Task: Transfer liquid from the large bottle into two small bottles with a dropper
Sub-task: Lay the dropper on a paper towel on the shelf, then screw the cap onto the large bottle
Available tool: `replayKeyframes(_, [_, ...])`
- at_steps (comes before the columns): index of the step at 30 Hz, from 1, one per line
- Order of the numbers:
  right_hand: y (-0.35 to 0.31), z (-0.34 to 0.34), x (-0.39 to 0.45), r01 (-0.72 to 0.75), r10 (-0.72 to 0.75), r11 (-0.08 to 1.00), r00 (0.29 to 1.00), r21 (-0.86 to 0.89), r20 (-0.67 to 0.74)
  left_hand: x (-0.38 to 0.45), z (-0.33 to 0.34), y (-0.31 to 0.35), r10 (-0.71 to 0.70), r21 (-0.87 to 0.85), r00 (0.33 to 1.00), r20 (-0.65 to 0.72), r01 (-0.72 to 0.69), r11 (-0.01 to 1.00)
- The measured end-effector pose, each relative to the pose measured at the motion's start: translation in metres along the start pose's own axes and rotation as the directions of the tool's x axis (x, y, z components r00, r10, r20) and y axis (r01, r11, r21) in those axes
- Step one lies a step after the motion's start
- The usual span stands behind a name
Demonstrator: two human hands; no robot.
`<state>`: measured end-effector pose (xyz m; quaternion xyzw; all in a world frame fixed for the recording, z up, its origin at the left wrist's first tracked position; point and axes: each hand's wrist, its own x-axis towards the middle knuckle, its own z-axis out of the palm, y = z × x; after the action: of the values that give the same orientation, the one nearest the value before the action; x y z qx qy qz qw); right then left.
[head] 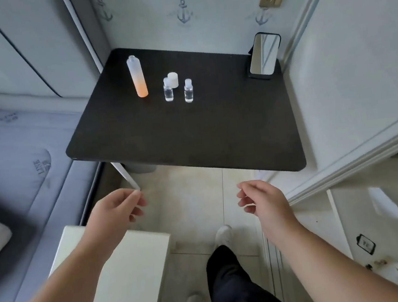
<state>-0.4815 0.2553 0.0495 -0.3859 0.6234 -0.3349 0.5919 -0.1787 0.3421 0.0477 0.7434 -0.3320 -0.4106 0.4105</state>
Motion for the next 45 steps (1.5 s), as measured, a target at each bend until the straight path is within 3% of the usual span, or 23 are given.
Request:
replayKeyframes(12, [-0.109, 0.037, 0.176, 0.108, -0.061, 0.975, 0.971, -0.195, 0.233, 0.146, 0.034, 0.076, -0.004, -0.025, 0.984, -0.176, 0.0, 1.0])
replayKeyframes(22, [-0.169, 0.091, 0.265, 0.193, -0.13, 0.958, 0.952, -0.214, 0.278, 0.232, 0.036, 0.126, -0.063, 0.012, 0.973, -0.22, 0.067, 0.998])
replayKeyframes(30, [-0.229, 0.156, 0.346, 0.255, -0.204, 0.917, 0.96, -0.306, 0.189, 0.336, -0.006, 0.13, -0.078, 0.062, 0.969, -0.236, 0.095, 0.994])
replayKeyframes(36, [-0.251, 0.228, 0.407, 0.222, -0.137, 0.826, 0.971, -0.519, 0.197, 0.426, -0.036, 0.117, -0.131, 0.189, 0.991, -0.037, 0.135, 0.973])
replayKeyframes(40, [-0.248, 0.262, 0.432, 0.204, 0.004, 0.575, 0.968, -0.792, 0.252, 0.463, -0.04, 0.111, -0.104, 0.339, 0.98, 0.168, 0.042, 0.94])
replayKeyframes(45, [-0.241, 0.286, 0.441, 0.184, 0.144, 0.389, 0.956, -0.903, 0.257, 0.484, -0.031, 0.112, -0.026, 0.358, 0.95, 0.312, -0.092, 0.929])
